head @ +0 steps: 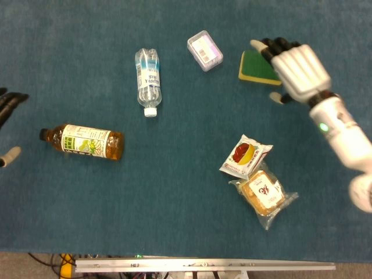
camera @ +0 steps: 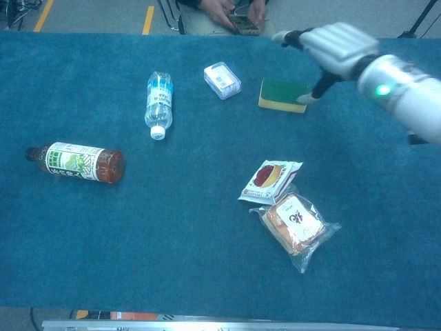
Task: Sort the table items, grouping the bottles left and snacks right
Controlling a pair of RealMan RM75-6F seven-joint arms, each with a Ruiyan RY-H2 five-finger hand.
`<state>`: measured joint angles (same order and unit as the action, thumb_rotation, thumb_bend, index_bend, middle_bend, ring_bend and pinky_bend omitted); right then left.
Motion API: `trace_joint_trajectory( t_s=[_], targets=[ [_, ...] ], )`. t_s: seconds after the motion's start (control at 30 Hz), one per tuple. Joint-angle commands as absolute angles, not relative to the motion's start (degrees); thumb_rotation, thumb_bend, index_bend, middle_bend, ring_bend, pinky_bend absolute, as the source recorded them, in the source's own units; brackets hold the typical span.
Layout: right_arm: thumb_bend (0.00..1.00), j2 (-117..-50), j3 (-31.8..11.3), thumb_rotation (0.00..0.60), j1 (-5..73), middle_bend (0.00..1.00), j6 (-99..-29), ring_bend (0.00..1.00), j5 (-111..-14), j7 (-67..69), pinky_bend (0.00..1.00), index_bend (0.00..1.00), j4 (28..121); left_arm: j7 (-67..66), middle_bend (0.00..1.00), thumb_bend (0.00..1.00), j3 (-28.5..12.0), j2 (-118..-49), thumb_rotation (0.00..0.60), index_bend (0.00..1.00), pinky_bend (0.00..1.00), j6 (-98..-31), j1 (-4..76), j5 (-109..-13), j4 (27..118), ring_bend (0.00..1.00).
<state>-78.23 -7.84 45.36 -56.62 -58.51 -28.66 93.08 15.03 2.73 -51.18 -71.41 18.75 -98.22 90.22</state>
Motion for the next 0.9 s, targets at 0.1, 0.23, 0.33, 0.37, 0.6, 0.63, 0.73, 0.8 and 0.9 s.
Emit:
trace_joint_trajectory(
  t_s=[0.1,0.23,0.33,0.37,0.6,0.63,0.73,0.8,0.9],
  targets=[
    [0.13,-66.06,-1.47,0.6,35.93,0.21,-66.37,0.17,-73.86,-21.28,0.34,0.0,105.56,14.11,0.14,0.26,1.99,-53.13,0.6,0.08,0.19,-68.95,22.6,-100.94,88.37,0.07],
    [0.13,-61.87,2.16,0.6,31.81,0.24,-70.18,0.18,-81.83,-17.81,0.34,0.0,108.59,11.27,0.14,0.26,1.97,-55.48,0.6,0.08,0.19,-67.16,25.92,-104.56,85.7,0.07],
    [0.13,-59.85,3.68,0.6,29.78,0.24,-71.79,0.18,-85.04,-15.63,0.34,0.01,109.88,9.93,0.14,0.26,1.96,-57.43,0.6,0.08,0.19,-66.63,27.79,-106.58,84.25,0.07],
    [0.13,-59.13,4.23,0.6,28.98,0.25,-72.46,0.19,-86.36,-14.97,0.34,0.01,110.11,10.0,0.14,0.26,1.98,-58.24,0.6,0.08,0.19,-66.37,28.58,-107.15,83.78,0.07],
    [0.13,-57.27,5.78,0.6,25.43,0.25,-75.42,0.19,-91.73,-12.64,0.34,0.03,110.52,11.91,0.14,0.26,1.62,-62.49,0.6,0.08,0.19,-63.75,32.9,-107.5,81.8,0.07],
    [0.13,-57.24,5.88,0.6,25.11,0.25,-75.57,0.19,-92.21,-12.47,0.34,0.03,110.49,12.05,0.14,0.26,1.56,-63.01,0.6,0.08,0.19,-63.37,33.47,-107.47,81.59,0.07],
    [0.13,-57.39,5.96,0.6,24.32,0.25,-75.82,0.19,-93.56,-11.6,0.34,0.03,110.29,12.32,0.14,0.26,1.23,-64.65,0.6,0.08,0.19,-62.21,35.19,-107.09,80.88,0.07],
    [0.13,-57.6,5.88,0.6,23.83,0.25,-75.97,0.19,-94.22,-11.03,0.34,0.03,110.03,12.46,0.14,0.26,0.94,-65.76,0.6,0.08,0.19,-61.56,36.23,-106.64,80.24,0.07],
    [0.13,-57.95,5.72,0.6,23.36,0.25,-75.84,0.19,-94.9,-9.95,0.34,0.03,109.57,12.42,0.14,0.26,0.63,-66.95,0.6,0.08,0.19,-59.5,37.74,-105.27,79.78,0.07]
  ],
)
